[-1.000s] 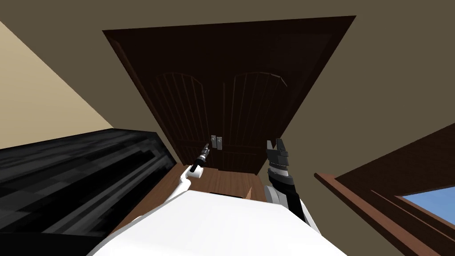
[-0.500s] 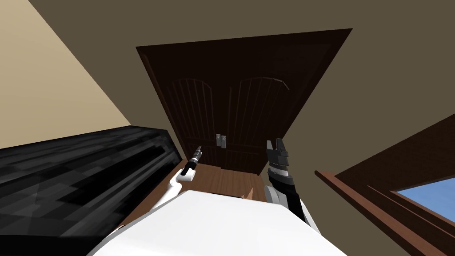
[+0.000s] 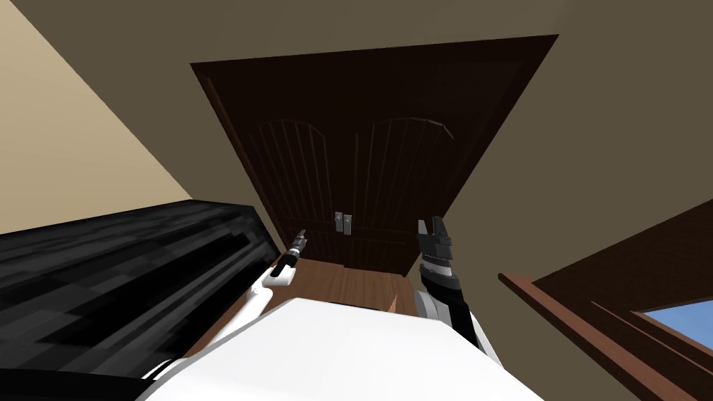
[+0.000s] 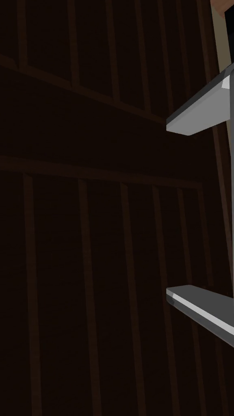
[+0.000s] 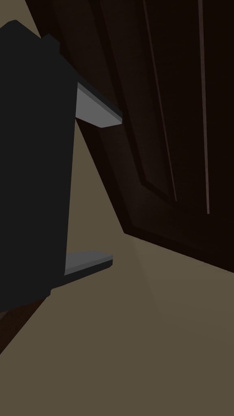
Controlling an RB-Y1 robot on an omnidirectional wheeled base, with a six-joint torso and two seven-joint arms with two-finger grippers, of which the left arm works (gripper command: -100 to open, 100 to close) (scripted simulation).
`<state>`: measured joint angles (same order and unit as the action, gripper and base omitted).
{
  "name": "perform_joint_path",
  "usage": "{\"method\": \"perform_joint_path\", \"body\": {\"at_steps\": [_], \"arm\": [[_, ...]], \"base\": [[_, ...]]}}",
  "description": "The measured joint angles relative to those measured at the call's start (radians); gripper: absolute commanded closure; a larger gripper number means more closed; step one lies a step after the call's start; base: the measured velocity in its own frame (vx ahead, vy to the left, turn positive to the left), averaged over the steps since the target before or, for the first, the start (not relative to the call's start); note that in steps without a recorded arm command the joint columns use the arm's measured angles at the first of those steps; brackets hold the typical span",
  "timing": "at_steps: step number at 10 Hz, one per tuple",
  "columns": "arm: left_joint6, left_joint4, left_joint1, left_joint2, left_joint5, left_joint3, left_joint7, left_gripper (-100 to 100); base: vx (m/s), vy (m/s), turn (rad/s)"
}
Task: Pull the door open
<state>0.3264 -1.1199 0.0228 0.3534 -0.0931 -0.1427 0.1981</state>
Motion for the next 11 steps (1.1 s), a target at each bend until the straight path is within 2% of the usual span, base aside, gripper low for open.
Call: {"method": "perform_joint_path", "body": {"at_steps": [3, 6, 7, 8, 9, 11], "arm": [[0.008, 0.002, -0.017, 0.002, -0.004, 0.009, 0.01, -100], [0.019, -0.007, -0.038, -0.02, -0.001, 0.037, 0.015, -100], [0.011, -0.034, -0.043, -0.031, 0.0, 0.053, 0.017, -100], [0.011, -0.033, -0.059, -0.037, 0.001, 0.067, 0.02, -100], [0.012, -0.032, -0.061, -0.038, 0.001, 0.068, 0.021, 100], [0.012, -0.033, -0.06, -0.038, 0.001, 0.068, 0.02, 100]], "base": [[0.183, -0.01, -0.138], [0.198, -0.063, -0.209], [0.194, -0.146, -0.143], [0.083, -0.068, -0.005], [-0.008, 0.008, 0.009], [-0.031, 0.02, -0.022]]}}
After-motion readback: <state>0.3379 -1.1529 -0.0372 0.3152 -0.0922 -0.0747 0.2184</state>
